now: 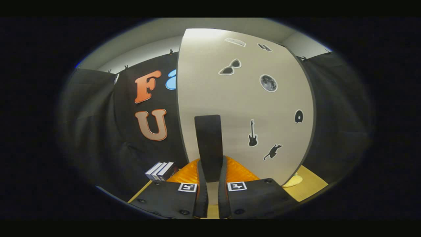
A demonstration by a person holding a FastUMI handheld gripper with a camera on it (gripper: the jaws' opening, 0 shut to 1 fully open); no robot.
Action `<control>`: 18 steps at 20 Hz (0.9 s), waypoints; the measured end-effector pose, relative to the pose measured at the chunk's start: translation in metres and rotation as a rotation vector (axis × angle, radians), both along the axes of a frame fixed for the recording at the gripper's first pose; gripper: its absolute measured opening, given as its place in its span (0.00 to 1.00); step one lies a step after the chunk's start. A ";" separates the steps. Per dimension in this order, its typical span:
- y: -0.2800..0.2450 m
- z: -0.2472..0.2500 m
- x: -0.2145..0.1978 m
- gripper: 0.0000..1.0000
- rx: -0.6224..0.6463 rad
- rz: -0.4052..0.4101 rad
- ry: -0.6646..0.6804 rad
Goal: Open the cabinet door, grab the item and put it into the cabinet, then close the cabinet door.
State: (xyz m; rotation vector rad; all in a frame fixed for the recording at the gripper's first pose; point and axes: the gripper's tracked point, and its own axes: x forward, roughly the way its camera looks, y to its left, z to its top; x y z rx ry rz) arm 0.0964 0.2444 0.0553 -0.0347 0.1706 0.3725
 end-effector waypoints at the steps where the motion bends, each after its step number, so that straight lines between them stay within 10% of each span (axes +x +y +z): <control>1: -0.009 0.001 -0.009 0.18 -0.011 -0.013 -0.011; 18: -0.166 0.020 -0.097 0.11 0.028 -0.190 -0.050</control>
